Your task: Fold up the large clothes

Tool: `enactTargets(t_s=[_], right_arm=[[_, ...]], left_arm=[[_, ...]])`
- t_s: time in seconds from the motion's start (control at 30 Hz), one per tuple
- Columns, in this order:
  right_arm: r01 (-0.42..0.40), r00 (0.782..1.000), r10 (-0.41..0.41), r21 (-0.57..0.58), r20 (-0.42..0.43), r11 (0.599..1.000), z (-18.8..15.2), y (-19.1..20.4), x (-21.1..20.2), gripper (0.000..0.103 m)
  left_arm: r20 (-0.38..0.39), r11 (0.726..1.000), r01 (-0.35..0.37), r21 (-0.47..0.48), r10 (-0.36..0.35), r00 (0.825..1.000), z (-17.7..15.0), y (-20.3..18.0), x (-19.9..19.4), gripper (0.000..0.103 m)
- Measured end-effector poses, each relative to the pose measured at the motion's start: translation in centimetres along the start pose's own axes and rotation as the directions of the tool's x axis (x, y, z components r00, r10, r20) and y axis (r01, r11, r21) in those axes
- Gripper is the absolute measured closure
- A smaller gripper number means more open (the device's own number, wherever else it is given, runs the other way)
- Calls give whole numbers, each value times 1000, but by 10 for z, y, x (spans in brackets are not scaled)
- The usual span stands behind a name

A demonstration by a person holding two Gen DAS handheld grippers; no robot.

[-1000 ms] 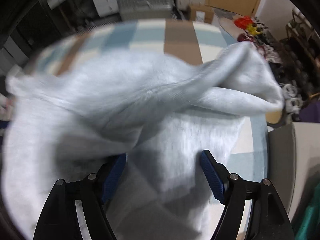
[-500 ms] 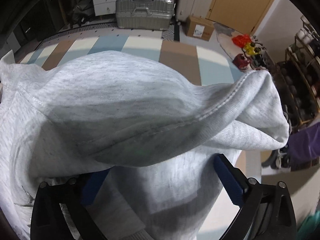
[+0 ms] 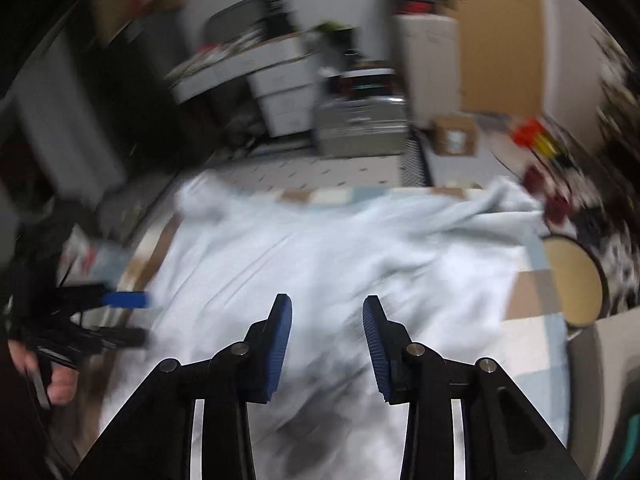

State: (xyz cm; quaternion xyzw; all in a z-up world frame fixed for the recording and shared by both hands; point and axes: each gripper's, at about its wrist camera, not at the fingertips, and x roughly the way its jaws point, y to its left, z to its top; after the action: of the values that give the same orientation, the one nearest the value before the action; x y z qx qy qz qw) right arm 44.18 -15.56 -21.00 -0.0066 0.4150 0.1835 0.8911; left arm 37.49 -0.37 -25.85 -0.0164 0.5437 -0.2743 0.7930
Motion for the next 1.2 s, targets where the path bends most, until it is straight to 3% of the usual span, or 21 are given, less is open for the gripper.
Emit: enactTargets(t_s=[0.03,0.1,0.13,0.2,0.23,0.3,0.4,0.47,0.57,0.67,0.77,1.0,1.07,1.13,1.2], right_arm=[[-3,999,2,-39,-32,999,-12,21,8,70],[-13,995,8,-52,-104,999,-30,42,28,76],[-2,987,-4,-38,-161,999,-42,46,46,81],[-4,969,12,30,-246,1000,-57,35,75,82],[-9,968,31,87,-250,996,-64,26,83,82],[-53,972,86,153,-220,987,-70,15,85,82],[-78,970,114,170,-216,982,-72,12,74,82],[-89,976,123,190,-181,978,-74,4,52,80],[-94,986,115,173,-119,980,-81,-2,21,79],[-83,987,102,150,-121,985,-95,-4,15,79],[-54,973,85,145,-215,988,-108,-3,40,81],[31,977,-15,72,-214,997,-110,13,49,81],[-2,983,19,98,-182,995,-105,9,40,80],[-2,996,13,120,-88,993,-91,0,20,78],[-7,1000,9,119,-20,993,-70,-5,10,59]], left_arm=[[-49,999,-36,-5,35,998,-9,0,15,55],[-103,998,-52,-34,48,994,-22,2,40,58],[-73,998,-57,-42,54,996,-24,5,44,58],[-33,997,-48,-68,46,998,-24,8,42,54],[-19,996,-21,-90,20,1000,-27,12,40,53],[23,990,25,-141,-22,1000,-39,19,32,52],[53,990,-2,-144,9,999,-44,18,18,51],[116,988,-1,-154,19,993,-58,17,-5,51],[167,995,-32,-95,48,985,-64,-8,-21,50],[143,996,-85,-35,89,986,-61,-25,-5,48],[80,993,-119,-28,120,989,-60,-26,13,48],[120,984,-175,15,172,978,-68,-43,13,47],[125,985,-171,16,167,978,-71,-42,5,47],[120,986,-169,13,166,979,-73,-41,6,47],[118,984,-175,19,171,978,-75,-40,8,47]])
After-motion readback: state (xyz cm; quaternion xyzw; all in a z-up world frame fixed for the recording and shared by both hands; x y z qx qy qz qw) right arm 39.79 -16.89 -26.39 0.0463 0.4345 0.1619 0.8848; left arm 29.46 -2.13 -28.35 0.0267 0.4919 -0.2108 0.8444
